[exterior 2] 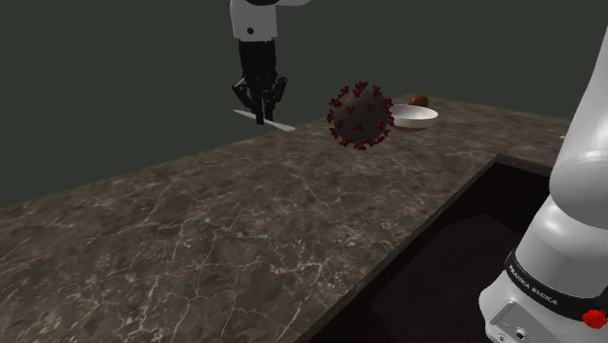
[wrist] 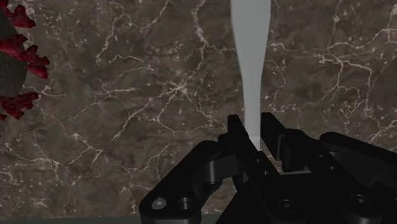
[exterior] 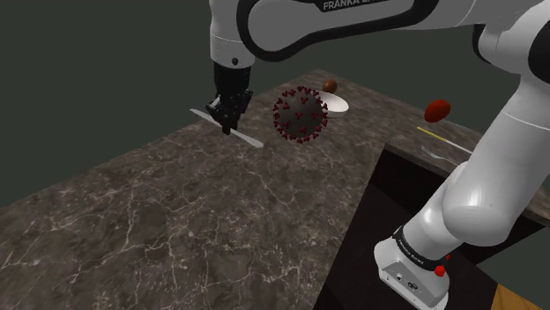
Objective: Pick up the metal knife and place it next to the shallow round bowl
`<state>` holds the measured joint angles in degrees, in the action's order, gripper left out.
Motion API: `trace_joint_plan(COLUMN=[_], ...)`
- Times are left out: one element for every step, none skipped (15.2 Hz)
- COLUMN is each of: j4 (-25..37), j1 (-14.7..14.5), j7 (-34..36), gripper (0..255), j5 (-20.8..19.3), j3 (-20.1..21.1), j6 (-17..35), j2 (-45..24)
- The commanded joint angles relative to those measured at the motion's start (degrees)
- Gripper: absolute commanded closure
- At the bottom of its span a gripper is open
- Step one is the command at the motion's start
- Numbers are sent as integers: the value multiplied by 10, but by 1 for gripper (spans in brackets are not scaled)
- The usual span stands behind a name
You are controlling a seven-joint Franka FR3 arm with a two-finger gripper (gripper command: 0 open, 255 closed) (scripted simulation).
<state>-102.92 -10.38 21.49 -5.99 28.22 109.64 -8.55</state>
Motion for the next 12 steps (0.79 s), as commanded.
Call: trace_joint_plan(j4=[-2, -3, -3, -2, -1, 1, 3, 7, 11, 15, 21, 27], j1=[17, 25, 32, 40, 47, 54, 61, 68, 75, 82, 89, 96], j7=[-30, -43, -56, -69, -82, -95, -107, -120, -132, -144, -156, -168], gripper=[255, 255, 255, 255, 255, 255, 255, 255, 255, 255, 255, 255], j5=[2, 3, 4, 5, 5, 5, 5, 5, 4, 4, 3, 2], j3=[-12, -17, -23, -28, -33, -39, -44, -49, -55, -60, -65, -70], j6=[2, 3, 3, 3, 4, 4, 3, 3, 2, 2, 1, -1], j2=[2, 3, 3, 3, 2, 1, -1, -3, -6, -9, -13, -18])
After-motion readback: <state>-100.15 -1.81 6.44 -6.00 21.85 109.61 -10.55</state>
